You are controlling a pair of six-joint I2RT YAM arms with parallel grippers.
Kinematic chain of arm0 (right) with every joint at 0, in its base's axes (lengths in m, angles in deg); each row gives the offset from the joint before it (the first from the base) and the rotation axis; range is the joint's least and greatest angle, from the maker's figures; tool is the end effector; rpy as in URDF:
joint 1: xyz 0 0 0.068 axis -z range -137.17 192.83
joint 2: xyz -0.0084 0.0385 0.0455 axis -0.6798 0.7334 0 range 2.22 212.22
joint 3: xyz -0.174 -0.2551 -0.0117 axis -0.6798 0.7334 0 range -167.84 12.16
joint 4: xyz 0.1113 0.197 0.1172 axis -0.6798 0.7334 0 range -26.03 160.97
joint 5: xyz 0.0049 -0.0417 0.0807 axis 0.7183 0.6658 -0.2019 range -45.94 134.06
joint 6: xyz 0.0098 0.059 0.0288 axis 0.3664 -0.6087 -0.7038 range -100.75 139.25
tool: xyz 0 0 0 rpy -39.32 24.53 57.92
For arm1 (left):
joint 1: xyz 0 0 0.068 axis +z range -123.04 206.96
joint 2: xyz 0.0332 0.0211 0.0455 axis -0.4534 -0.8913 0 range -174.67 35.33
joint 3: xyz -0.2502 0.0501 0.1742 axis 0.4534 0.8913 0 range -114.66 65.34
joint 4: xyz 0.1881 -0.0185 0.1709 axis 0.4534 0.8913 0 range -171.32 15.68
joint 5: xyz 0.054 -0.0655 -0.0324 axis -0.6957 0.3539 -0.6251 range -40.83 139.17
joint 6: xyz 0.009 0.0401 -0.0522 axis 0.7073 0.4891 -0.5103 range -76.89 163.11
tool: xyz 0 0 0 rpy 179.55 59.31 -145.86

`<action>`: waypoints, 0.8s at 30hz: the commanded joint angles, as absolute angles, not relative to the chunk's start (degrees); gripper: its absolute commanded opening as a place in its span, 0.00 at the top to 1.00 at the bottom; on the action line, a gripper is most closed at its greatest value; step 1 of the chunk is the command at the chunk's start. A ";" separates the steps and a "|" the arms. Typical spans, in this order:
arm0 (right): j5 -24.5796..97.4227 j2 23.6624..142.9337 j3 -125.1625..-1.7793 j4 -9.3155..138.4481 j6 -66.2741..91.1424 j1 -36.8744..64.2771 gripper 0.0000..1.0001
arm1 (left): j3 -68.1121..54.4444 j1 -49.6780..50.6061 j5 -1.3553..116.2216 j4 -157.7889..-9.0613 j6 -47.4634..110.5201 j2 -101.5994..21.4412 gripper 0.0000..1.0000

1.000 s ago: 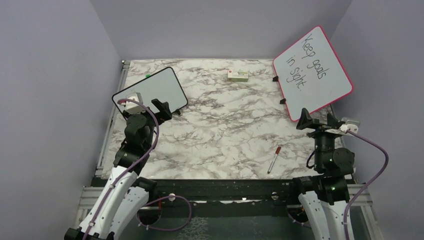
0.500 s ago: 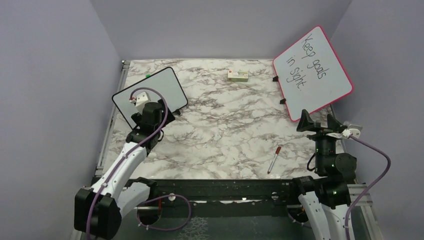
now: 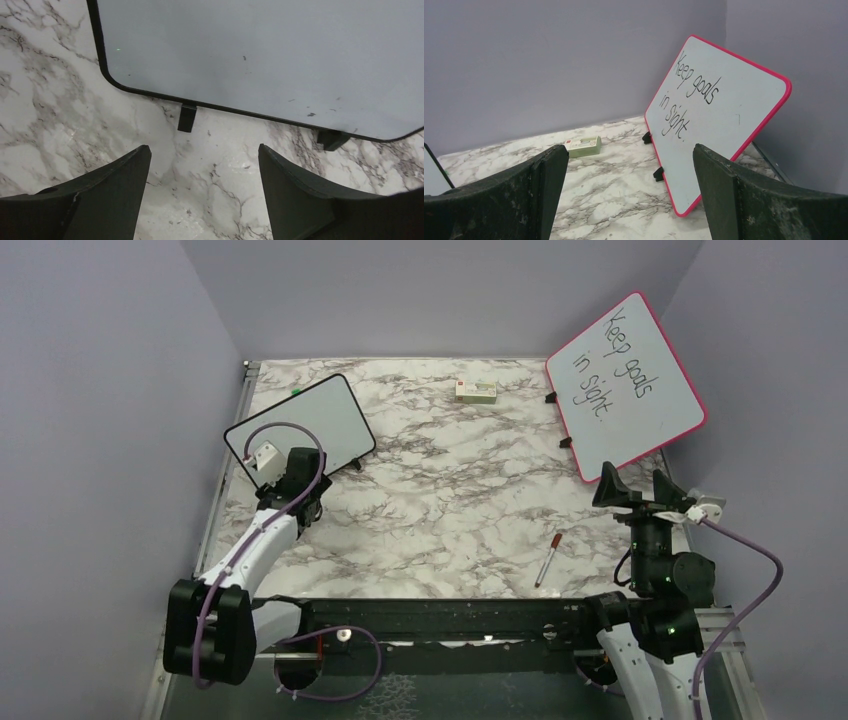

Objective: Write a sentence on the whiteboard
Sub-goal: Move the whiteboard stand to the center of the board.

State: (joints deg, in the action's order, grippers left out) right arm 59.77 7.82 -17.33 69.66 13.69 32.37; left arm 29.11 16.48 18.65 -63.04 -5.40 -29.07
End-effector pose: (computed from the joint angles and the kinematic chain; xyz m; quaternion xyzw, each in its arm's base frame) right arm 0.0339 -0.0081 0.3330 0.0858 0.5851 0.0324 0.8058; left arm 0.2114 -0.0120 0.2392 -0.3842 0.8152 0.0365 0.4318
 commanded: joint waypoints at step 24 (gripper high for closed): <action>63.00 5.12 -16.42 69.02 14.59 30.25 0.00 | 28.03 22.04 20.00 -76.32 -7.73 -50.00 0.74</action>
State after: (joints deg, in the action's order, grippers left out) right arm 61.45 5.99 -16.79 69.66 13.75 30.77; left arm 30.09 21.62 17.25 -74.25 -9.45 -47.76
